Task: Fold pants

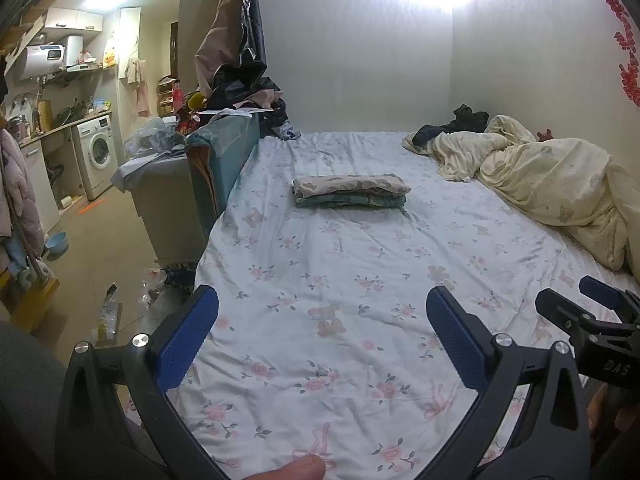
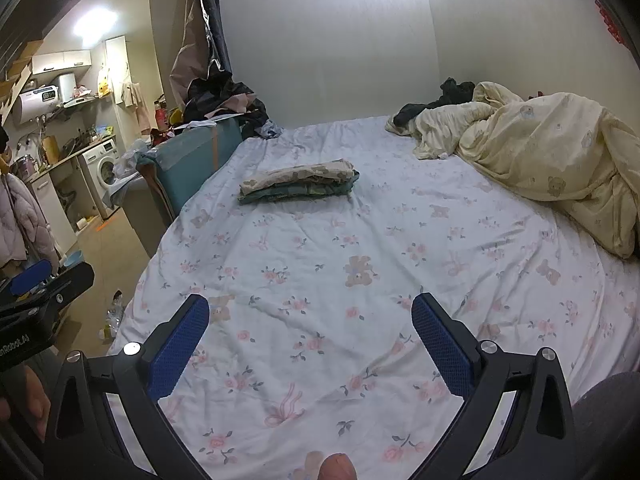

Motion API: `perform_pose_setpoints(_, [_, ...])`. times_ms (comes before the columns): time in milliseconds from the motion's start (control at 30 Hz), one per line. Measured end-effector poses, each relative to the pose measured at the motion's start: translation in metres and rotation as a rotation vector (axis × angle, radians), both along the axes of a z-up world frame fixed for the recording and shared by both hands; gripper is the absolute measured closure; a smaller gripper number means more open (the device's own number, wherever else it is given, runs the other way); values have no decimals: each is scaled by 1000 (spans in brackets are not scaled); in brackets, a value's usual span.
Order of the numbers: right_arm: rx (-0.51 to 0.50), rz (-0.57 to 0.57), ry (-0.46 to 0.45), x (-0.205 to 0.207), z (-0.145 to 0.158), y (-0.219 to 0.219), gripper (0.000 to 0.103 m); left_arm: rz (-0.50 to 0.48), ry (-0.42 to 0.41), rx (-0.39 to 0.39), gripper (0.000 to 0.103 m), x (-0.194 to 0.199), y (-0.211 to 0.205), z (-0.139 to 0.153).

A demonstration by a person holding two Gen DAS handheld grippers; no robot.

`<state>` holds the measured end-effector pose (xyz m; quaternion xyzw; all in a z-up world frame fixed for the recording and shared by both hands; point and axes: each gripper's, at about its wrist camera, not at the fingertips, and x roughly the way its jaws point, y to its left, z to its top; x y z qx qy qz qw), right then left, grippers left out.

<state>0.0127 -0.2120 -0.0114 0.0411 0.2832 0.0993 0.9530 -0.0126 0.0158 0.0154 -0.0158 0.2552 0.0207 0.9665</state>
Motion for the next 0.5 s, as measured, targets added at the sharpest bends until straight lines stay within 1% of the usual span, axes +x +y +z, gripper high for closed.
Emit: perform_pose_setpoints(500, [1, -8, 3, -3, -2, 2, 0, -5, 6, 4, 1, 0, 2, -1])
